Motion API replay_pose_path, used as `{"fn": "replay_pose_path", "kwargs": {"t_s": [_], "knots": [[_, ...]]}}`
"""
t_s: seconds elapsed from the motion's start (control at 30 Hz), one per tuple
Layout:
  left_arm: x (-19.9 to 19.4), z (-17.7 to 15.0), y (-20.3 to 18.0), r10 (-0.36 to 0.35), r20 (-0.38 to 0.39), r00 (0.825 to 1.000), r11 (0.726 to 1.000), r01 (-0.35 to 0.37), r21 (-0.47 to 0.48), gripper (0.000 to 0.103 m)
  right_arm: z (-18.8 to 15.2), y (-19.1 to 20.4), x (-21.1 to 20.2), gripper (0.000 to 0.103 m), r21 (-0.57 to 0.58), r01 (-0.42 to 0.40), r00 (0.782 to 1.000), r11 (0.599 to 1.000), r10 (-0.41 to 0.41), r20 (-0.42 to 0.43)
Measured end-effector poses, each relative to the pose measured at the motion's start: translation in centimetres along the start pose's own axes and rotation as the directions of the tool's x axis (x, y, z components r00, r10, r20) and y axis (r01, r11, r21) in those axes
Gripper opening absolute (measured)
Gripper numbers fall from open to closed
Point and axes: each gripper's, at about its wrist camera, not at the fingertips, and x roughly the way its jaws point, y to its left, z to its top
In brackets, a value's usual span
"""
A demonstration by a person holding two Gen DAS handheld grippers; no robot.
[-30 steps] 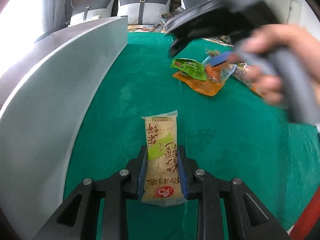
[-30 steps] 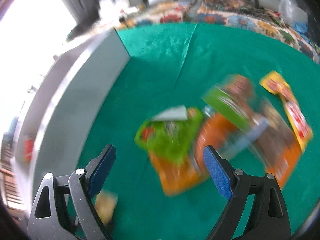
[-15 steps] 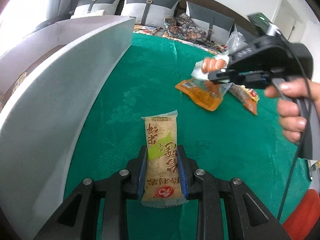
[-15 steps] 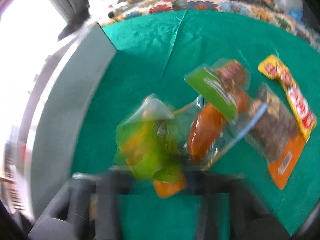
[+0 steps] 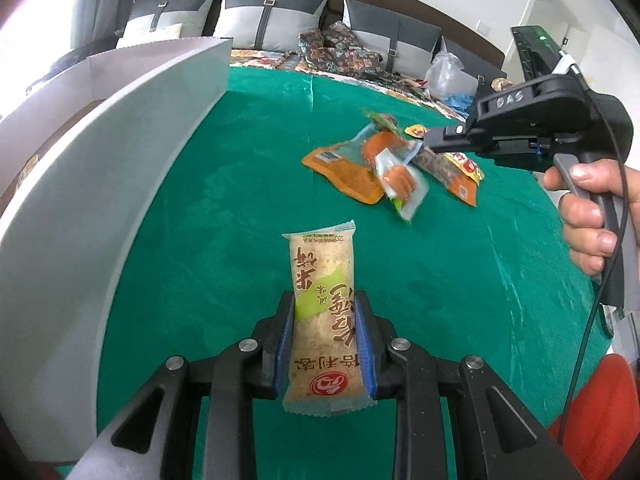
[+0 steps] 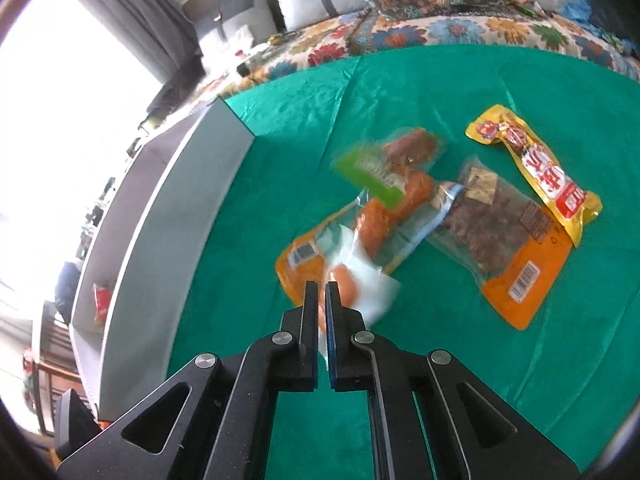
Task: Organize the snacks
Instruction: 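Grasp the orange sausage pack with the right gripper while the left holds the rice cake bar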
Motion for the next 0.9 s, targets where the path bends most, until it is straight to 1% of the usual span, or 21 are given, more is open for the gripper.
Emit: {"fn": "replay_pose_path", "kwargs": {"t_s": [0.03, 0.07, 0.1, 0.13, 0.17, 0.2, 0.23, 0.3, 0.33, 0.37, 0.4, 0.47, 0.5, 0.53, 0.57, 0.63, 0.7, 0.73, 0.8, 0.83, 0.9], "knots": [[0.1, -0.1, 0.1, 0.000, -0.001, 1.000, 1.000, 0.000, -0.001, 0.027, -0.3, -0.2, 0.1, 0.009, -0.013, 0.022, 1.000, 1.000, -0.023, -0.013], [0.2, -0.2, 0.2, 0.002, -0.004, 1.000, 1.000, -0.002, 0.000, 0.027, -0.6, -0.2, 0.3, 0.010, -0.030, 0.055, 0.998, 0.998, -0.055, -0.027], [0.2, -0.3, 0.2, 0.002, -0.004, 1.000, 1.000, -0.002, -0.002, 0.027, -0.9, -0.3, 0.7, 0.020, -0.043, 0.090, 0.995, 0.995, -0.092, -0.038], [0.0, -0.2, 0.3, 0.002, -0.003, 1.000, 1.000, -0.002, -0.003, 0.027, -1.1, -0.5, 1.0, 0.050, -0.049, 0.109, 0.993, 0.993, -0.111, -0.046], [-0.1, -0.2, 0.5, 0.002, -0.001, 1.000, 1.000, -0.002, -0.005, 0.027, -1.5, -0.5, 1.5, 0.064, -0.054, 0.139, 0.989, 0.989, -0.141, -0.039], [-0.2, -0.3, 0.6, 0.001, 0.002, 1.000, 1.000, -0.001, -0.009, 0.027, -1.7, -0.7, 1.7, 0.071, -0.054, 0.167, 0.985, 0.984, -0.169, -0.025], [-0.1, -0.3, 0.8, 0.000, 0.001, 1.000, 1.000, 0.000, -0.012, 0.027, -2.0, -0.7, 2.1, 0.071, -0.047, 0.213, 0.977, 0.976, -0.214, -0.016], [-0.1, -0.5, 0.9, 0.002, -0.004, 1.000, 1.000, -0.002, -0.015, 0.027, -2.2, -0.6, 3.2, 0.070, -0.035, 0.232, 0.972, 0.972, -0.233, -0.015], [0.1, -0.5, 0.9, 0.004, -0.007, 1.000, 1.000, -0.004, -0.016, 0.027, -2.2, -0.1, 4.0, 0.067, -0.078, 0.257, 0.966, 0.963, -0.258, -0.007], [0.1, -0.6, 1.1, 0.004, -0.007, 1.000, 1.000, -0.004, -0.018, 0.027, -2.2, 0.6, 4.9, 0.067, -0.143, 0.296, 0.954, 0.944, -0.300, -0.003], [0.0, -0.6, 1.2, 0.003, -0.004, 1.000, 1.000, -0.003, -0.019, 0.027, -2.4, 1.0, 5.2, 0.067, -0.175, 0.310, 0.949, 0.934, -0.315, -0.002], [-0.3, -0.6, 1.2, 0.000, 0.003, 1.000, 1.000, 0.000, -0.019, 0.027, -2.4, 1.1, 5.2, 0.067, -0.179, 0.263, 0.963, 0.948, -0.268, -0.005], [-0.5, -0.5, 1.4, -0.003, 0.007, 1.000, 1.000, 0.003, -0.021, 0.027, -2.2, 1.0, 4.6, 0.067, -0.167, 0.201, 0.979, 0.965, -0.205, -0.003], [-0.5, -0.4, 1.5, -0.007, 0.009, 1.000, 1.000, 0.008, -0.027, 0.027, -2.0, 0.9, 4.0, 0.067, -0.187, 0.157, 0.987, 0.970, -0.162, -0.009], [-0.6, -0.4, 1.6, -0.009, 0.010, 1.000, 1.000, 0.009, -0.028, 0.027, -1.8, 0.9, 3.6, 0.067, -0.226, 0.148, 0.988, 0.963, -0.155, -0.013], [-0.5, -0.2, 1.8, -0.021, 0.010, 1.000, 0.999, 0.021, -0.044, 0.027, -1.4, 1.2, 3.0, 0.067, -0.362, 0.124, 0.987, 0.924, -0.151, -0.047], [-0.3, -0.2, 2.0, -0.031, 0.009, 0.999, 0.998, 0.031, -0.057, 0.027, -1.4, 0.9, 2.9, 0.065, -0.478, 0.103, 0.980, 0.873, -0.171, -0.102], [-0.3, -0.2, 1.9, -0.031, 0.009, 0.999, 0.998, 0.031, -0.058, 0.027, -1.3, 0.6, 3.1, 0.062, -0.510, 0.095, 0.975, 0.855, -0.184, -0.128], [0.0, -0.3, 1.9, -0.027, 0.005, 1.000, 0.998, 0.027, -0.057, 0.027, -1.1, 0.0, 3.9, 0.057, -0.537, 0.086, 0.966, 0.839, -0.202, -0.161], [0.1, -0.4, 1.9, -0.025, 0.002, 1.000, 0.998, 0.025, -0.056, 0.027, -1.2, 0.1, 4.4, 0.057, -0.552, 0.078, 0.963, 0.830, -0.205, -0.172], [0.4, -0.6, 1.9, -0.020, -0.009, 1.000, 0.998, 0.019, -0.053, 0.027, -1.4, 0.6, 5.5, 0.055, -0.581, 0.034, 0.961, 0.813, -0.186, -0.203]]}}
